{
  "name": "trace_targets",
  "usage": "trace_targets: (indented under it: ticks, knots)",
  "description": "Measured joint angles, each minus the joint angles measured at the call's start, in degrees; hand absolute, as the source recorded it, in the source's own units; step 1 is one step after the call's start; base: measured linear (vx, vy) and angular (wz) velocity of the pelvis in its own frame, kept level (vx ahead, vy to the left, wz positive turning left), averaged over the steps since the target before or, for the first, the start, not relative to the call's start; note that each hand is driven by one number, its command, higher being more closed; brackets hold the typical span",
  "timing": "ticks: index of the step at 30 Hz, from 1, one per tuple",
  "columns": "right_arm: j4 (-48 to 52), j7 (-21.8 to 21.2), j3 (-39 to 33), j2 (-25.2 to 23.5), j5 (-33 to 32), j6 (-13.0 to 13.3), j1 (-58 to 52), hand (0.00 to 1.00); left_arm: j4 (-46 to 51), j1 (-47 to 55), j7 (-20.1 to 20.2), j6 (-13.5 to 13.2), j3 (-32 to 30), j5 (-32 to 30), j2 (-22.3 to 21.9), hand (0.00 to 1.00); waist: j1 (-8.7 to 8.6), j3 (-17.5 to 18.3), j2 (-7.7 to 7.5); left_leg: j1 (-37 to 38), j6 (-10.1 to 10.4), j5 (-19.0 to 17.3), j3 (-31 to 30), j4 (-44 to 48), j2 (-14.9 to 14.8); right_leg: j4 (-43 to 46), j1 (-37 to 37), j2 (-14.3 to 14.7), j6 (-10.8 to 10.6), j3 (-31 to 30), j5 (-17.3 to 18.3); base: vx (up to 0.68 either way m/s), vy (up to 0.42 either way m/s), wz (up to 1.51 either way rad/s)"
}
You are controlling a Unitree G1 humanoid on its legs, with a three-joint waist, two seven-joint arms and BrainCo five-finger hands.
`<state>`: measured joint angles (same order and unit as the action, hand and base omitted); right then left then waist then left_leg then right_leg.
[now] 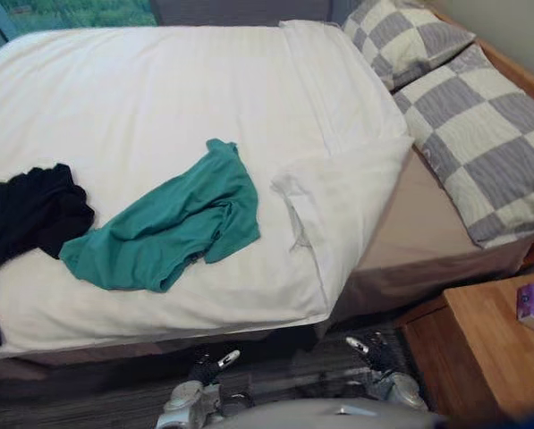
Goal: Tidy the bed and pick cloth on bed and put in laundry
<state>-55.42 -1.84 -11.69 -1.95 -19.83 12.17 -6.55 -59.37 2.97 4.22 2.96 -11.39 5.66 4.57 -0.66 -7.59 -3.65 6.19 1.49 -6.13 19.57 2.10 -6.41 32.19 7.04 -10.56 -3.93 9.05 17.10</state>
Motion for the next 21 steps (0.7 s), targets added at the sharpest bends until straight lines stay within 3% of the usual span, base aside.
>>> trace_targets:
  ticks: [1, 2, 3, 5, 7, 8, 10, 14, 15, 17, 20, 21]
  knots:
    - [0.01, 0.55, -0.61, -0.04, -0.78, 0.24, -0.43, 0.00, -0.28, -0.15, -0.19, 0.20, -0.12, 0.01, 0.03, 0.00, -0.01, 0.02, -0.04, 0.07, 0.40, -0.01, -0.13, 0.02, -0.21, -2.43, 0.08, 0.51, -0.28, -0.93, -0.45, 0.09, -0.171, 0.27]
    - [-0.08, 2.64, -2.28, -0.48, -3.37, 0.29, -1.75, 0.00, -0.40, -0.26, -0.44, 0.47, -0.64, 0.04, 0.53, 0.00, 0.03, 0.57, -1.34, 0.45, 1.53, -0.19, -0.03, -0.06, 0.43, -10.23, -0.58, 0.50, 0.08, -2.41, -8.67, 0.08, -0.159, 0.09]
    - [-0.33, 3.87, -3.74, -0.24, -4.75, 0.25, -2.60, 0.00, -0.94, -0.38, -0.53, 0.65, -1.38, 0.19, 0.20, 0.00, -0.04, 0.70, -1.53, 1.03, 2.47, -0.68, 0.18, -0.20, 0.25, -11.12, -1.52, 0.70, -0.66, -3.09, -7.77, 0.10, -0.193, -0.16]
    - [0.55, 8.28, -8.52, 0.81, -8.19, 0.06, -4.06, 0.00, -1.40, 0.31, -0.51, 0.90, -3.69, 1.95, -1.31, 0.00, 0.02, 1.20, 1.67, 1.89, 3.78, -0.87, 2.51, -0.12, -3.06, -13.84, -2.62, 3.86, 0.02, -3.30, -9.03, 0.10, -0.190, -0.43]
    - [4.90, 14.08, -12.17, 2.30, -8.00, -0.37, -5.41, 0.00, -1.36, 0.37, -0.21, 2.16, -4.77, 2.66, -2.19, 0.00, -0.29, 1.43, 2.63, 3.22, 4.82, -0.89, 4.14, -0.63, -4.53, -15.29, -3.66, 5.50, 0.00, -3.28, -9.04, 0.08, -0.153, -0.41]
    - [11.23, 17.92, -14.99, 3.68, -7.83, -0.64, -6.88, 0.00, -0.44, 0.34, 0.74, 2.93, -4.76, 2.66, -2.19, 0.00, -0.92, 1.61, 2.73, 4.32, 5.10, -0.74, 4.92, -1.37, -4.98, -16.35, -4.76, 6.14, 0.00, -3.27, -9.04, 0.04, -0.109, -0.23]
    - [21.25, 21.59, -17.36, 6.16, -6.10, -0.77, -7.51, 0.00, 0.29, 0.46, 1.69, 3.13, -4.75, 2.64, -1.73, 0.00, -1.80, 1.83, 2.21, 4.97, 5.62, -0.43, 5.00, -2.31, -5.01, -17.62, -5.69, 6.36, 0.00, -3.30, -9.04, 0.00, -0.061, -0.06]
    - [48.67, 23.46, -19.72, 13.32, 2.35, -0.98, -7.22, 0.00, 1.81, 1.86, 2.13, 4.16, -4.26, 2.64, 0.12, 0.00, -1.92, 3.35, -0.53, 4.35, 5.59, -0.24, 5.00, -4.07, -4.05, -22.87, -6.83, 6.28, -0.02, -3.88, -9.07, -0.03, -0.017, -0.05]
    - [51.20, 23.28, -19.61, 13.89, 3.50, -0.97, -6.95, 0.00, 1.79, 2.34, 2.11, 4.20, -4.16, 2.65, 0.27, 0.00, -2.02, 3.50, -0.69, 4.22, 5.50, 0.08, 4.92, -4.36, -3.99, -23.28, -6.83, 6.35, 0.09, -3.91, -9.15, -0.01, -0.020, 0.05]
    - [61.04, 22.91, -18.11, 15.32, 12.10, -1.23, -5.51, 0.00, 1.75, 3.85, 1.84, 4.07, -2.38, 2.65, 0.88, 0.00, -2.16, 4.32, -1.53, 3.91, 5.63, 1.57, 3.92, -6.00, -3.43, -23.85, -6.49, 6.51, 0.18, -3.76, -9.35, 0.03, -0.014, 0.16]
    - [65.91, 22.33, -10.51, 17.41, 25.67, -2.79, -0.85, 0.00, 1.57, 4.11, 1.54, 3.47, 0.34, 2.75, 1.84, 0.00, -2.26, 4.46, -1.31, 3.10, 5.33, 2.26, 3.06, -6.11, -2.52, -24.32, -6.14, 6.23, 0.17, -3.61, -9.65, 0.04, 0.014, 0.13]
    - [65.99, 21.97, -8.81, 17.87, 27.45, -3.09, 0.08, 0.00, 1.50, 4.09, 1.47, 3.28, 0.99, 2.73, 2.01, 0.00, -2.29, 4.51, -1.15, 2.85, 5.30, 2.28, 2.80, -6.05, -2.39, -24.39, -6.05, 6.11, 0.12, -3.55, -9.77, 0.03, 0.016, 0.16]
